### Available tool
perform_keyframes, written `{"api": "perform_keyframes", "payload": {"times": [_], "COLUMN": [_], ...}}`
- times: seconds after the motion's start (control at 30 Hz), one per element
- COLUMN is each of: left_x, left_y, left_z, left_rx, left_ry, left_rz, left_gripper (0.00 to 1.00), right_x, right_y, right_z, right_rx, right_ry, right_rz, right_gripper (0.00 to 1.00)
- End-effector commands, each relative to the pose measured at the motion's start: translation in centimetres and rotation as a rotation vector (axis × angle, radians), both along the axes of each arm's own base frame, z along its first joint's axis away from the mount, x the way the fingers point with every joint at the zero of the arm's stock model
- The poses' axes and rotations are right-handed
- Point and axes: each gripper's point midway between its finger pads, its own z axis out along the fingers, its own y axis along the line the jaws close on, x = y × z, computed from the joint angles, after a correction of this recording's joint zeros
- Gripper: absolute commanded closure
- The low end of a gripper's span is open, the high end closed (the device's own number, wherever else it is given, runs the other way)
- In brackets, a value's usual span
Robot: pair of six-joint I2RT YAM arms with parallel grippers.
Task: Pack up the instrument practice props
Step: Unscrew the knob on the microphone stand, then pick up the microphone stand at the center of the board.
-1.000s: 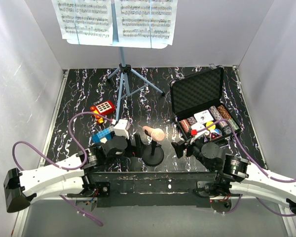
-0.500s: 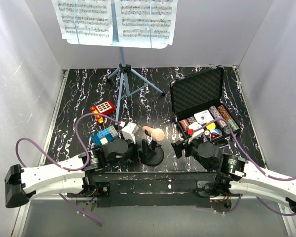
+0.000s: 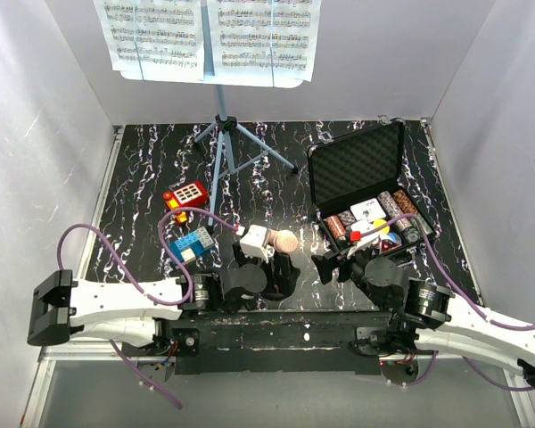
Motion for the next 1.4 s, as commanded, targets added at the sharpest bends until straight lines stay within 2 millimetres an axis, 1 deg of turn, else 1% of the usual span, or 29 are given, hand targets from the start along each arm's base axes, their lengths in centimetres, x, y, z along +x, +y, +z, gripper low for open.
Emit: {"api": "perform_keyframes", "payload": {"times": [0.0,0.07,0.2,0.4,0.53,0.63,0.67,0.73,0.83,0.87,0.9,1.03,1.2,1.23,1.3,1.37], "left_x": [1.6,1.5,1.6,1.9,2.0,2.2,2.2,2.3,2.2,2.1,2.1,1.6,0.9,0.7,0.2,-0.1], "left_y": [0.7,0.5,1.0,1.3,1.1,1.3,1.4,1.8,1.9,2.1,1.8,1.6,1.9,2.2,2.1,2.5], "left_z": [1.1,0.8,0.1,0.3,0.7,0.6,0.7,0.1,0.1,-0.2,0.2,-0.2,-0.3,-0.6,0.1,0.3], "left_rx": [-0.042,-0.033,-0.025,-0.014,0.021,0.056,0.055,0.066,0.06,0.078,0.057,0.089,0.115,0.118,0.089,0.092], "left_ry": [-0.04,-0.044,-0.073,-0.125,-0.165,-0.191,-0.197,-0.208,-0.215,-0.219,-0.222,-0.238,-0.274,-0.282,-0.316,-0.342], "left_rz": [0.186,0.202,0.276,0.335,0.322,0.314,0.316,0.311,0.297,0.286,0.28,0.205,0.098,0.071,0.003,-0.037], "left_gripper": [0.05,0.07,0.12,0.14,0.18,0.23,0.25,0.29,0.34,0.36,0.37,0.4,0.42,0.41,0.41,0.41], "right_x": [0.2,0.2,0.2,0.1,0.1,0.1,0.0,0.0,0.0,0.0,0.0,-0.1,-0.1,-0.1,-0.1,-0.1], "right_y": [-0.2,-0.2,-0.2,-0.1,-0.1,-0.2,-0.1,-0.1,0.0,0.0,0.0,0.0,0.0,0.1,0.1,0.2], "right_z": [1.6,1.6,1.6,1.3,1.3,1.2,1.2,1.1,1.0,1.0,1.0,1.0,1.0,1.0,1.1,1.0], "right_rx": [0.054,0.056,0.056,0.053,0.051,0.049,0.047,0.047,0.045,0.048,0.047,0.046,0.041,0.042,0.041,0.039], "right_ry": [-0.005,-0.006,-0.006,0.001,0.003,0.003,0.005,0.007,0.011,0.012,0.013,0.012,0.013,0.013,0.012,0.015], "right_rz": [-0.027,-0.027,-0.028,-0.024,-0.019,-0.021,-0.018,-0.017,-0.015,-0.015,-0.014,-0.013,-0.011,-0.007,-0.003,0.0], "right_gripper": [0.12,0.12,0.12,0.12,0.12,0.12,0.12,0.12,0.12,0.12,0.12,0.13,0.13,0.13,0.13,0.13]}}
